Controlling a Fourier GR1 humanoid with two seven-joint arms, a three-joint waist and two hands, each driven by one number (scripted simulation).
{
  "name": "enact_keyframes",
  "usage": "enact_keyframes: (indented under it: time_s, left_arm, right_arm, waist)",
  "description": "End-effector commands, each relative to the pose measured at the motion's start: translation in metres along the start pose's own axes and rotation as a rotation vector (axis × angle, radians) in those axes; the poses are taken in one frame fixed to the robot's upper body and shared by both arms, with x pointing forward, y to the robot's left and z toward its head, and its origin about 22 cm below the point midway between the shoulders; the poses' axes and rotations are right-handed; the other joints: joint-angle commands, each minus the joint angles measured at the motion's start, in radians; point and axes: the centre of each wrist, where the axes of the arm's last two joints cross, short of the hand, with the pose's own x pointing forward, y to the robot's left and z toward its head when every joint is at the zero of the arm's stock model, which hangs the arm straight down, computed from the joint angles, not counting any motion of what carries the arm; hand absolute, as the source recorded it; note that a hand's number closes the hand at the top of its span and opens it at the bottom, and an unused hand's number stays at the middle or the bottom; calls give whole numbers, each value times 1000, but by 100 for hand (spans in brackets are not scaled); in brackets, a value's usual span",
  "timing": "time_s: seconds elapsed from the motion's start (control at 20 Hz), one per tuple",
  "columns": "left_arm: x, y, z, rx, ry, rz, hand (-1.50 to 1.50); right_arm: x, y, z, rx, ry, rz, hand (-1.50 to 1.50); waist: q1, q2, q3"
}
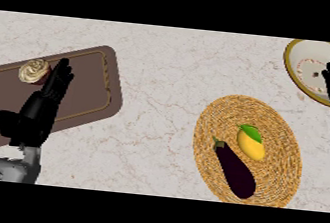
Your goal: Pick the lemon from the placemat and place it in the bowl
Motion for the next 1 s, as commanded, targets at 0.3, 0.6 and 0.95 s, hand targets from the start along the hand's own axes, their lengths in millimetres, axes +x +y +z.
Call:
enact_keyframes:
  time_s: [0.3, 0.6, 0.95]
  left_arm:
    - [-5, -21, -3, -64, 44, 57, 0]
    - [-5, -43, -5, -45, 54, 85, 0]
    - [-8, -40, -9, -61, 49, 102, 0]
  right_arm:
    - [42, 19, 9, 596, -341, 535, 150]
    - [-57, 57, 94, 360, -312, -267, -150]
    - [-4, -1, 108, 324, -436, -101, -150]
  waist:
    - [42, -67, -12]
    - [8, -36, 11]
    - [16, -38, 7]
